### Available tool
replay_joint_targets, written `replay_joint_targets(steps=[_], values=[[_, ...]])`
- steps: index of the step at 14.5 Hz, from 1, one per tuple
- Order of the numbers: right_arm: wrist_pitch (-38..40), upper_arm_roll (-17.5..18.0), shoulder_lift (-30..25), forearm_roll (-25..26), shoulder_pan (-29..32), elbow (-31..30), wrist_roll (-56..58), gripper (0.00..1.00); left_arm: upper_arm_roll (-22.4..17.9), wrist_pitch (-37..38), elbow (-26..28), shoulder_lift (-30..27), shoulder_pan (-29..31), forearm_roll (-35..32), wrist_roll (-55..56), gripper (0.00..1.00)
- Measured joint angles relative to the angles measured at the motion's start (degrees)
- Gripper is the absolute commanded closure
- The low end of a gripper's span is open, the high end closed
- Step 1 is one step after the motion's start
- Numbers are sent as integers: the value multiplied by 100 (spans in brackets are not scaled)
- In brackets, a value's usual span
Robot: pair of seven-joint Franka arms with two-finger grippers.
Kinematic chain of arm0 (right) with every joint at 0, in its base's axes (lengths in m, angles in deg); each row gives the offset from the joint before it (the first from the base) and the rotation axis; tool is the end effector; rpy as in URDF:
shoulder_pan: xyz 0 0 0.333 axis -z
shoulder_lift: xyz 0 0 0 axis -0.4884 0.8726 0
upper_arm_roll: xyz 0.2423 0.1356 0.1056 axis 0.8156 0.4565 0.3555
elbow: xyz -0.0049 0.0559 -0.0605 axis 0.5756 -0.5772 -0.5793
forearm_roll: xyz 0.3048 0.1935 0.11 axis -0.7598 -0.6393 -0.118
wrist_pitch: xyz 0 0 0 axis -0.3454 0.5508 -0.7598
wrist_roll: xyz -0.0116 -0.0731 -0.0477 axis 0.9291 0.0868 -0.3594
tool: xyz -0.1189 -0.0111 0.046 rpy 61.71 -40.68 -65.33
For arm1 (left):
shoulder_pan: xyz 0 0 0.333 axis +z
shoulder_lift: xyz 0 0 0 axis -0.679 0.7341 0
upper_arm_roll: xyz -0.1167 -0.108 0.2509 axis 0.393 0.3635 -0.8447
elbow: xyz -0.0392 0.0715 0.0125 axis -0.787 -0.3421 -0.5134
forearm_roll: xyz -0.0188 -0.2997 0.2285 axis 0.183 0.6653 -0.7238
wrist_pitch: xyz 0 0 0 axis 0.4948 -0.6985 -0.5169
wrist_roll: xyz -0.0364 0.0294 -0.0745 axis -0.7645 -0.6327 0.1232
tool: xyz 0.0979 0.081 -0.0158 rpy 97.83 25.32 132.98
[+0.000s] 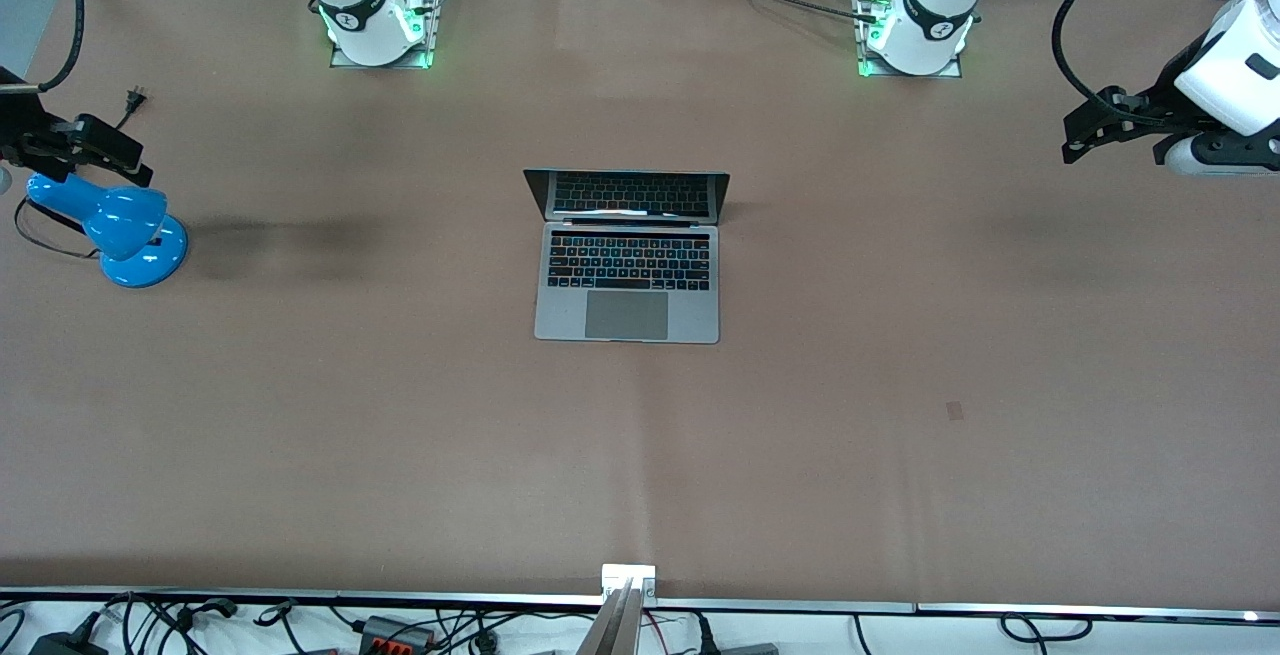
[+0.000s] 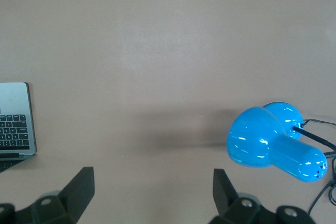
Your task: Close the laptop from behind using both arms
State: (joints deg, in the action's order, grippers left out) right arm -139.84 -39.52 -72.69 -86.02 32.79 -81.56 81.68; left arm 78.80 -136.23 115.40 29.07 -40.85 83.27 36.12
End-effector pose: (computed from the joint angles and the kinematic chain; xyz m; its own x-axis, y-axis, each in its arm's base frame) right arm 0.5255 -0.0433 0.5533 0.9987 -0.0511 0.0044 -0.0511 -0.9987 -0.0083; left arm 0.5135 -0.0310 0.5855 0.9986 -0.0046 -0.0524 -0.0051 -0.9999 -0.0102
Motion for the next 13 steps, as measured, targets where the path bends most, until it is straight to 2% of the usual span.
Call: replay_joint_targets(steps=[5,6,7,8,10,13], values=[[16,1,2,0,-1,0,3,0,0,0,0,0,4,0,0,0],[51,3,3,0,-6,0,20,21,0,0,0,1,4,0,0,0],[107,7,3,0,-9,0,56,60,1,1,1,7,4,0,0,0],[154,13,4,0,-13,0,74,88,1,16,3,28,4,0,1,0],[220,21,23,0,-35,0,83,100,1,190,4,120,4,0,9,0],[226,29,114,0,-120,0,103,100,0,393,3,258,5,0,9,0]])
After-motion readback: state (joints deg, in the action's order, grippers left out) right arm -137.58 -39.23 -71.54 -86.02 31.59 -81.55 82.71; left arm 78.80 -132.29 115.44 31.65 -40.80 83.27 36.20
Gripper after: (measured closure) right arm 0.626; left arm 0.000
